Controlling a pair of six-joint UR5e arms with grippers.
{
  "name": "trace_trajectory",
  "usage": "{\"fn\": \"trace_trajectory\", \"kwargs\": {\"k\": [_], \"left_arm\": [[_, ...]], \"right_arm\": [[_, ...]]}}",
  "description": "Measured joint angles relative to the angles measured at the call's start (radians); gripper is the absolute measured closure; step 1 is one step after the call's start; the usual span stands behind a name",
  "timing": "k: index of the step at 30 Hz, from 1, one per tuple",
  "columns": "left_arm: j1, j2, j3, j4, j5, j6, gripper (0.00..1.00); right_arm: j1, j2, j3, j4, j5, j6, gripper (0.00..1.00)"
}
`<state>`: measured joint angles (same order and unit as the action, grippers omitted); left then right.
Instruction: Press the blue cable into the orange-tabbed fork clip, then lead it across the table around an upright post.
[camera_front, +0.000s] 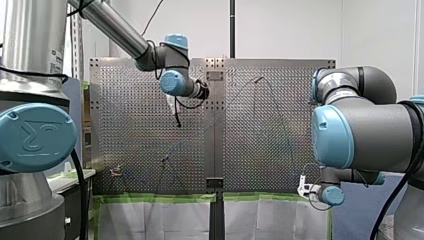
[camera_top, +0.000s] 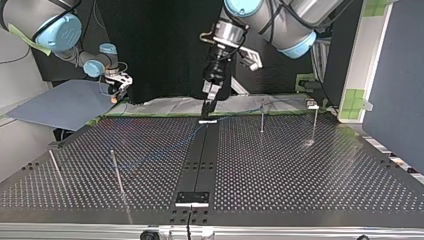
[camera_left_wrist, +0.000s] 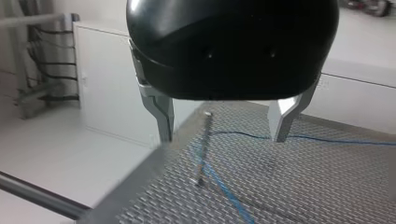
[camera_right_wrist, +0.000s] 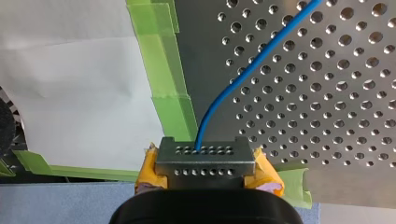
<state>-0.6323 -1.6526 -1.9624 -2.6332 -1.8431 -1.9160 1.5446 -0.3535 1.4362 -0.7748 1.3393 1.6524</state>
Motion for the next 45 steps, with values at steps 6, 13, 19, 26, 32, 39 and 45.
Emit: {"fn": "trace_trajectory", "kwargs": {"k": [6, 13, 19, 26, 32, 39, 45], "left_arm": [[0.002, -0.043, -0.064, 0.032, -0.016, 0.013, 0.01], [0.003, -0.054, -0.133, 0.058, -0.021, 0.013, 0.01], [0.003, -0.055, -0.191, 0.063, -0.021, 0.016, 0.01], [0.003, -0.055, -0.217, 0.090, -0.021, 0.023, 0.01], [0.013, -0.055, -0.250, 0.126, -0.023, 0.010, 0.01], [0.026, -0.070, -0.316, 0.192, -0.036, 0.013, 0.01], [0.029, -0.115, -0.343, 0.244, -0.055, 0.042, 0.01]], "right_arm": [[0.000, 0.000, 0.000, 0.000, -0.005, 0.000, 1.00], [0.000, 0.000, 0.000, 0.000, -0.008, 0.000, 1.00], [0.002, 0.000, 0.000, 0.000, -0.008, 0.000, 1.00], [0.002, 0.000, -0.001, 0.000, -0.008, 0.000, 1.00], [0.003, 0.000, -0.003, 0.001, -0.009, -0.001, 1.00], [0.006, 0.000, -0.003, 0.002, -0.016, 0.000, 1.00], [0.007, 0.000, -0.003, 0.003, -0.022, 0.000, 1.00]]}}
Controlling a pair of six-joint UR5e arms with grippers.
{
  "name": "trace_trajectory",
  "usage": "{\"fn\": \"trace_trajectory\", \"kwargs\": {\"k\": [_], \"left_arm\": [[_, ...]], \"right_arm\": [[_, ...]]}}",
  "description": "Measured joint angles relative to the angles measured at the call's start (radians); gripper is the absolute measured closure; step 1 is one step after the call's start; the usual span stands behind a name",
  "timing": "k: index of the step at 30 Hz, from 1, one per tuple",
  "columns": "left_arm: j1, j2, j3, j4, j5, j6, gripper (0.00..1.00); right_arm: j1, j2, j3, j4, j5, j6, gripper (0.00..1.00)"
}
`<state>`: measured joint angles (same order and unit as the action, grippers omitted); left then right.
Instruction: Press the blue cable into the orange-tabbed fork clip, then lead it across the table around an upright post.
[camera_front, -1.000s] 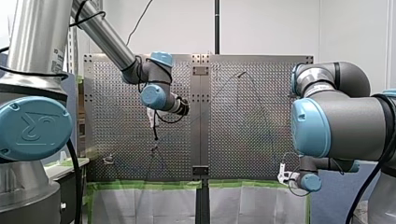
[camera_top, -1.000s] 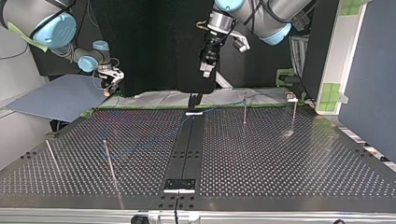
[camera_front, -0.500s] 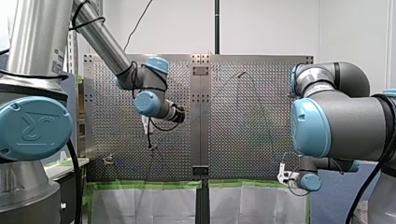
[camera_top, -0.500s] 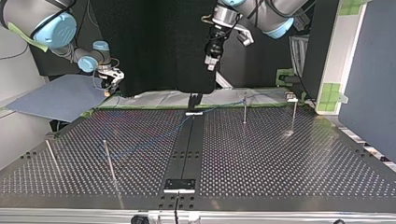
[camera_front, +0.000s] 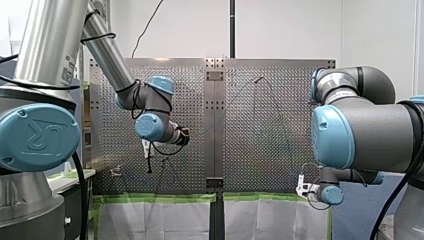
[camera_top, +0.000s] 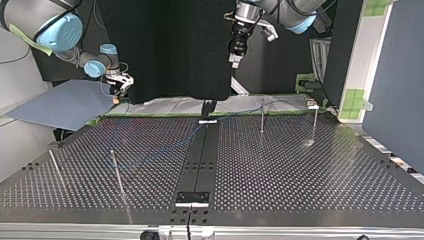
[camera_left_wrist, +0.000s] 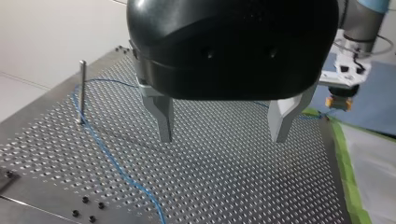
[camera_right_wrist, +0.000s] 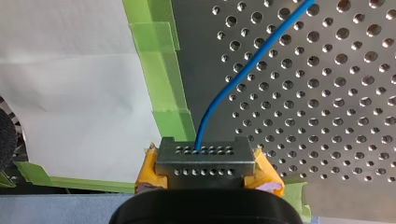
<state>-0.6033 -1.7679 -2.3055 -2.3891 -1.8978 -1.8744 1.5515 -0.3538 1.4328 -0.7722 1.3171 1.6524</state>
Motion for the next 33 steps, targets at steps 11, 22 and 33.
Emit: {"fn": "trace_trajectory", "kwargs": {"k": [11, 22, 33], "left_arm": [[0.015, -0.084, -0.002, 0.098, -0.010, 0.056, 0.01], [0.036, -0.092, 0.000, 0.198, -0.006, 0.125, 0.01], [0.040, -0.092, -0.001, 0.215, 0.000, 0.135, 0.01]], "right_arm": [[0.005, 0.000, 0.000, 0.008, -0.011, 0.000, 1.00], [0.001, -0.001, 0.000, 0.008, -0.007, -0.006, 1.00], [0.006, -0.001, -0.001, 0.008, -0.010, -0.008, 1.00]]}}
